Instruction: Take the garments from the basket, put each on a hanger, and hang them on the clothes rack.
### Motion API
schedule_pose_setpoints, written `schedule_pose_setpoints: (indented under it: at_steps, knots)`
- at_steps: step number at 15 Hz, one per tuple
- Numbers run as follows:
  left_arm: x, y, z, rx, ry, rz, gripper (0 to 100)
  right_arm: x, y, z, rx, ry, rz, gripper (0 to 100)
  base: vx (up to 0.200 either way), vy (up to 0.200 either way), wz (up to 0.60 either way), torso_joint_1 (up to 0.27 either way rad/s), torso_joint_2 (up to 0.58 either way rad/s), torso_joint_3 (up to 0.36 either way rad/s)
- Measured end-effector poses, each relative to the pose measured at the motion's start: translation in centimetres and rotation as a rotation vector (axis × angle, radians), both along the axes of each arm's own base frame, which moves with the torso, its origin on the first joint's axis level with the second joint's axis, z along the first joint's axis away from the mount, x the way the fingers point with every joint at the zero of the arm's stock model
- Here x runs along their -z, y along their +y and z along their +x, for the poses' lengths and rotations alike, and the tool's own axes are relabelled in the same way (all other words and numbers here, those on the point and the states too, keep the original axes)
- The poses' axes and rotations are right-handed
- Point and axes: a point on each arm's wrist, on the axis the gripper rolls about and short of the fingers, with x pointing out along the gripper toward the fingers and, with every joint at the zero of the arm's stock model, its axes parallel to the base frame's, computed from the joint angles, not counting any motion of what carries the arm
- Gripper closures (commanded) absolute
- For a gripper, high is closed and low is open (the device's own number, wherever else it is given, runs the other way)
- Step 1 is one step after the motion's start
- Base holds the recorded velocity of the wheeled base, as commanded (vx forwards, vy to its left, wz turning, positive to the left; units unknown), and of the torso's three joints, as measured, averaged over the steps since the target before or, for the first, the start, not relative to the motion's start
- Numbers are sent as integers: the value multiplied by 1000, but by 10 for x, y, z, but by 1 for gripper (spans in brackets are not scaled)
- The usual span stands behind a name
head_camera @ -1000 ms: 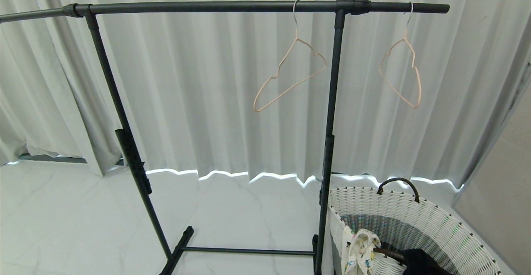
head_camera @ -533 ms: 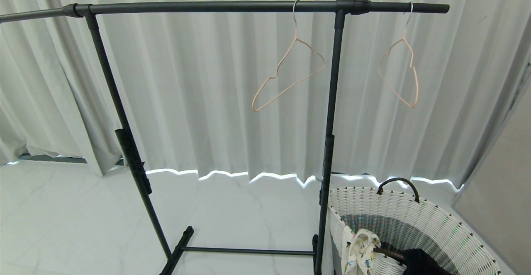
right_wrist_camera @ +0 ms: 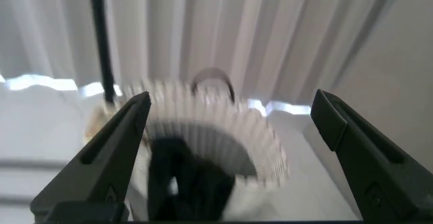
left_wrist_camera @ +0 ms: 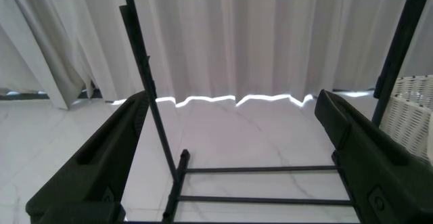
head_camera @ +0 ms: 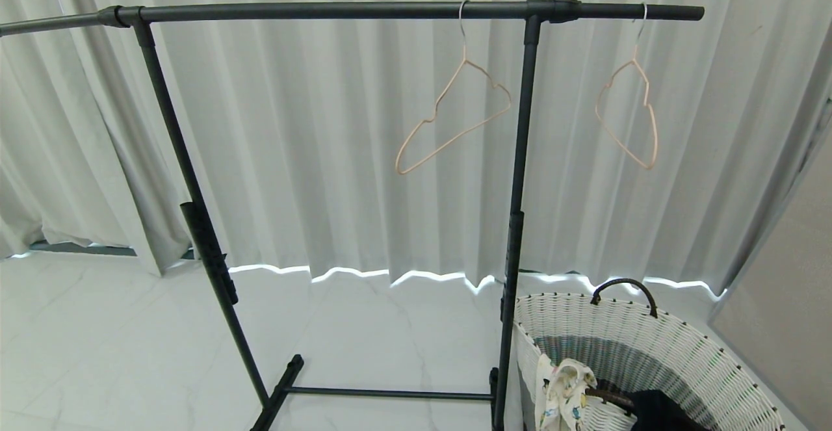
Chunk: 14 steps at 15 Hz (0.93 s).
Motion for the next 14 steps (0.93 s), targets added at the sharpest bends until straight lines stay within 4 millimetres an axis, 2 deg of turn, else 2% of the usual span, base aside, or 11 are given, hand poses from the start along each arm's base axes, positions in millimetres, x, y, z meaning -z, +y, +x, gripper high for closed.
schedule_pose_setpoints:
  at_steps: [2, 4, 6, 7, 9, 11, 13, 14]
  knots:
    - [0, 0, 0, 1, -4, 0, 0, -35, 0, -3, -35, -53, 45, 0, 0, 0, 0, 0, 0, 0]
    - [0, 0, 0, 1, -4, 0, 0, -76, 0, 12, -59, -7, 67, 0, 0, 0, 0, 0, 0, 0]
    - [0, 0, 0, 1, -3, 0, 0, -98, 2, 50, -61, 153, -9, 0, 0, 0, 0, 0, 0, 0]
    - [0, 0, 0, 1, -3, 0, 0, -100, 3, 74, -63, 244, -80, 0, 0, 0, 0, 0, 0, 0]
    - [0, 0, 0, 0, -3, 0, 0, -90, 4, 129, -88, 416, -243, 0, 0, 0, 0, 0, 0, 0]
    - [0, 0, 0, 0, -3, 0, 0, -61, 5, 176, -136, 547, -398, 0, 0, 0, 0, 0, 0, 0]
    - [0, 0, 0, 0, -3, 0, 0, -19, 5, 206, -197, 649, -535, 0, 0, 0, 0, 0, 0, 0]
    - [0, 0, 0, 0, -3, 0, 0, 5, 5, 209, -234, 711, -589, 0, 0, 0, 0, 0, 0, 0]
